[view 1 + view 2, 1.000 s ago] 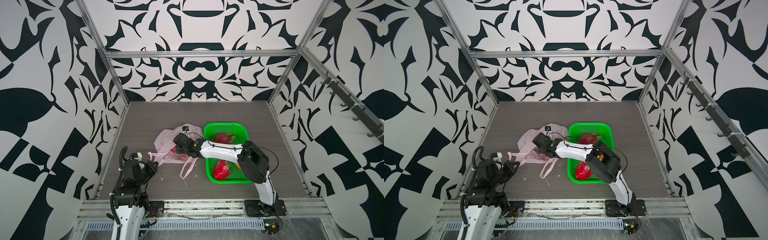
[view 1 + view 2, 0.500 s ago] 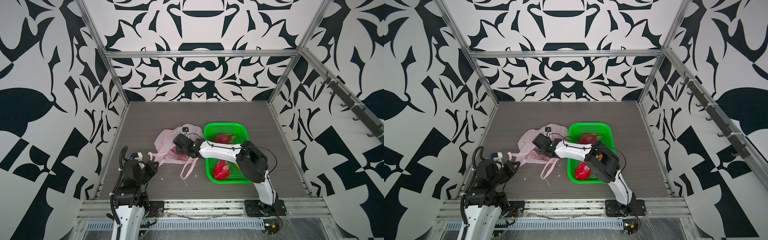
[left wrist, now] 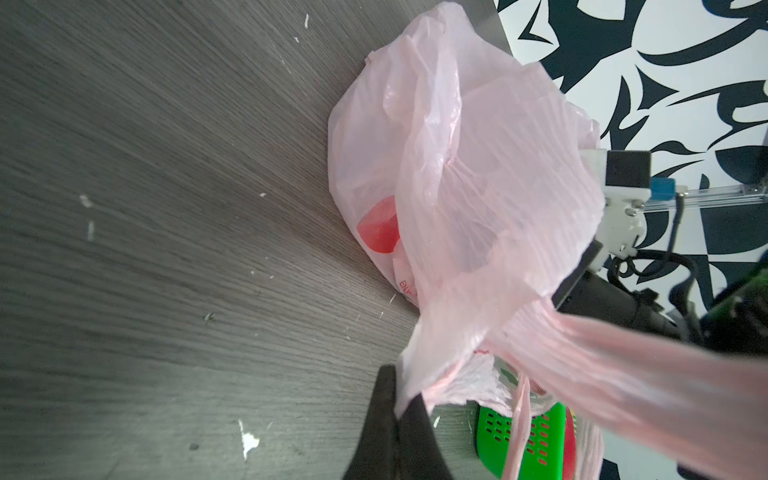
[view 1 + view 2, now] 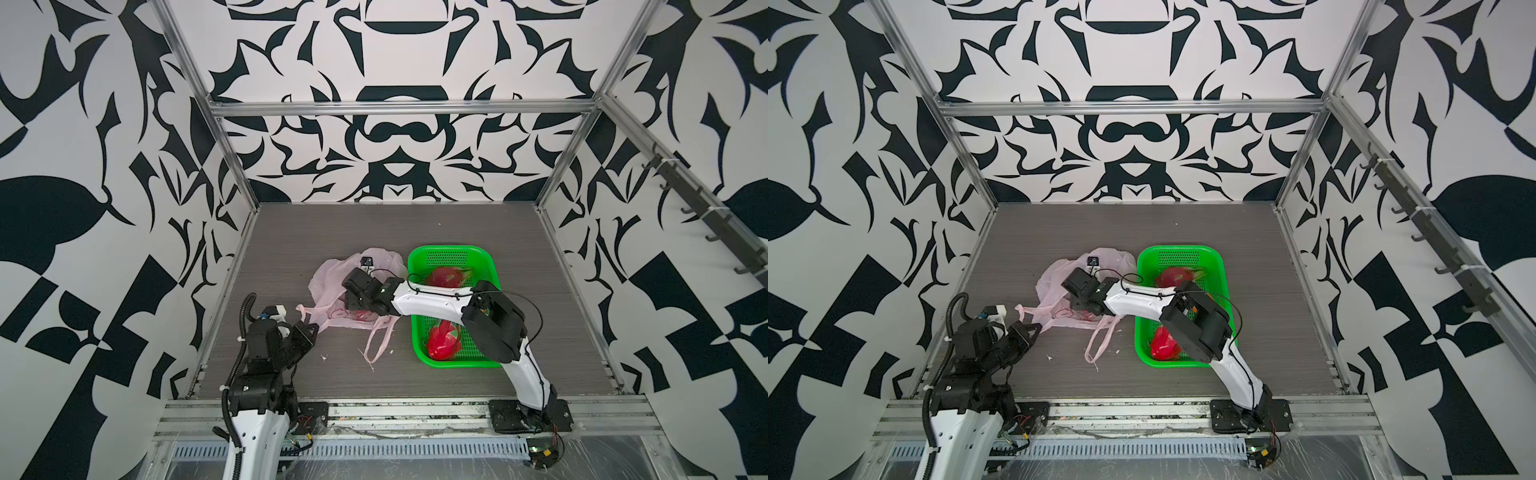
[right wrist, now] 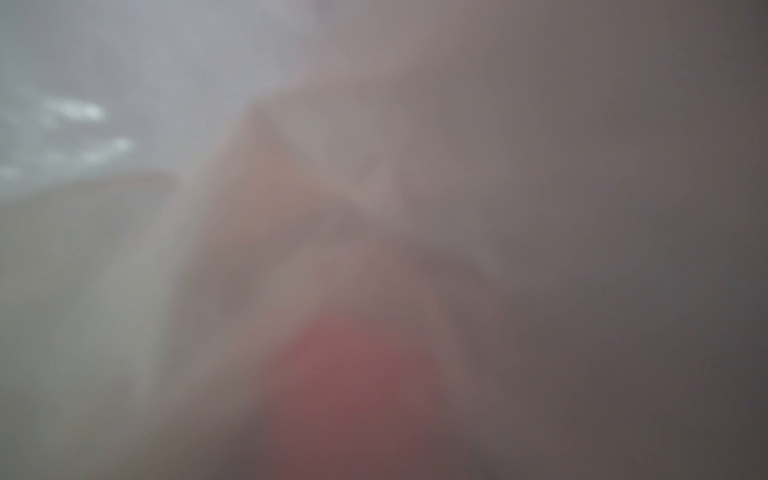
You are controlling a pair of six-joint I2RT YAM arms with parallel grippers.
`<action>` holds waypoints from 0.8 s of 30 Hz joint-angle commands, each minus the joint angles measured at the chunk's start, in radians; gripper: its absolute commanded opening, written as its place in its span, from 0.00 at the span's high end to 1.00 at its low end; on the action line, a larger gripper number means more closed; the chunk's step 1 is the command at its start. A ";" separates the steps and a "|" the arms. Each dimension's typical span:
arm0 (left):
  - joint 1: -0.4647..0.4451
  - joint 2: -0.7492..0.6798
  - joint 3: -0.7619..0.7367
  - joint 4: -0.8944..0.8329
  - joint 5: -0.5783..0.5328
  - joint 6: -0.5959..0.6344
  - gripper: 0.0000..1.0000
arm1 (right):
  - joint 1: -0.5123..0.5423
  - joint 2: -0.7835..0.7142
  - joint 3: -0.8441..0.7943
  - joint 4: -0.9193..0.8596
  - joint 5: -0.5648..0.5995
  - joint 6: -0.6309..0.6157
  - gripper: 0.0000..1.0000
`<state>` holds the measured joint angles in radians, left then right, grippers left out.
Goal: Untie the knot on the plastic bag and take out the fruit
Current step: 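Push the right gripper deeper into the bag toward the red fruit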
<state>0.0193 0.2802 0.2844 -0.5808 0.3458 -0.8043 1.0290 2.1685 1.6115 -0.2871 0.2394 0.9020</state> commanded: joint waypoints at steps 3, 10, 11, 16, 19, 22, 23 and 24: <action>0.000 -0.015 -0.018 0.004 0.016 -0.003 1.00 | 0.005 0.017 0.039 -0.032 -0.016 0.020 0.35; -0.001 -0.010 -0.016 0.023 0.015 -0.005 1.00 | 0.006 0.000 0.041 -0.031 -0.017 0.012 0.47; 0.000 -0.005 -0.013 0.029 0.014 -0.007 1.00 | 0.007 -0.006 0.042 -0.032 -0.017 0.009 0.47; 0.000 0.025 0.000 0.072 0.012 -0.012 1.00 | 0.015 -0.049 0.042 -0.040 -0.017 -0.018 0.47; 0.000 0.044 0.010 0.095 0.007 -0.010 1.00 | 0.023 -0.078 0.044 -0.056 -0.009 -0.038 0.48; -0.001 0.063 0.017 0.114 -0.003 -0.001 1.00 | 0.032 -0.111 0.044 -0.073 0.002 -0.062 0.48; -0.001 0.070 0.017 0.122 -0.008 0.002 1.00 | 0.034 -0.122 0.044 -0.079 0.006 -0.070 0.48; -0.001 0.076 0.017 0.132 -0.010 0.002 1.00 | 0.035 -0.130 0.042 -0.083 0.005 -0.076 0.48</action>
<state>0.0193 0.3420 0.2848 -0.4934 0.3511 -0.8116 1.0531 2.1353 1.6260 -0.3443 0.2253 0.8646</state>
